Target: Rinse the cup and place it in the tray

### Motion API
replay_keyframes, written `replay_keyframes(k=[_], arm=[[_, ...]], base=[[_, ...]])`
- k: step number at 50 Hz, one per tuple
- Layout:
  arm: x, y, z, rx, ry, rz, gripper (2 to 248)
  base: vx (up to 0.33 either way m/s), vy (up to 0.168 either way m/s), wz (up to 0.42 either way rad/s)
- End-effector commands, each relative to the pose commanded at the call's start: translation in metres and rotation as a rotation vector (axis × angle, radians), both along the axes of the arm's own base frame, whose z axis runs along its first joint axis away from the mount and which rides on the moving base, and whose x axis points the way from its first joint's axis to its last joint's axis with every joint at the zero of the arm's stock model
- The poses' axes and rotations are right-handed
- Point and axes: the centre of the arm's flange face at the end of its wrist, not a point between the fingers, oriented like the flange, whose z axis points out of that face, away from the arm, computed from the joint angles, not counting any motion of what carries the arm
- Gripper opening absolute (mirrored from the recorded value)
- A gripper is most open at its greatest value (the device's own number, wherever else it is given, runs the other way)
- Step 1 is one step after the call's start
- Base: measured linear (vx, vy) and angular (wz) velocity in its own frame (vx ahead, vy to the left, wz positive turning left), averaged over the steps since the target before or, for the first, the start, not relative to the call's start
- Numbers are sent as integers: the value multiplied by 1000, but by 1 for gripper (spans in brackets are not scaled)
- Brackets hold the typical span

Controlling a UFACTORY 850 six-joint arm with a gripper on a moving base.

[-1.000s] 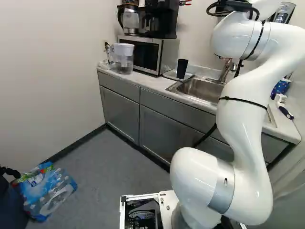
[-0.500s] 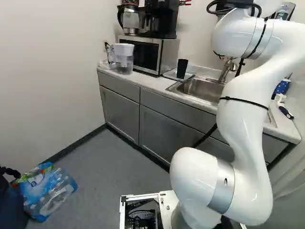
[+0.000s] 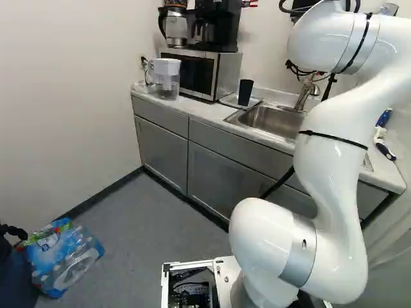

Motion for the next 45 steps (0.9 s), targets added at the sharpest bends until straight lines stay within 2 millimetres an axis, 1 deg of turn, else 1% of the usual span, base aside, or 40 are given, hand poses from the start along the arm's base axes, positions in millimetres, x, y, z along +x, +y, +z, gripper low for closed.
replay_keyframes(k=[9,35,45], arm=[[-4,3,-1,10,15,0,247],[-5,3,-1,10,15,-1,247],[-11,7,0,13,19,-1,247]], base=[[0,0,0],[0,0,0],[0,0,0]])
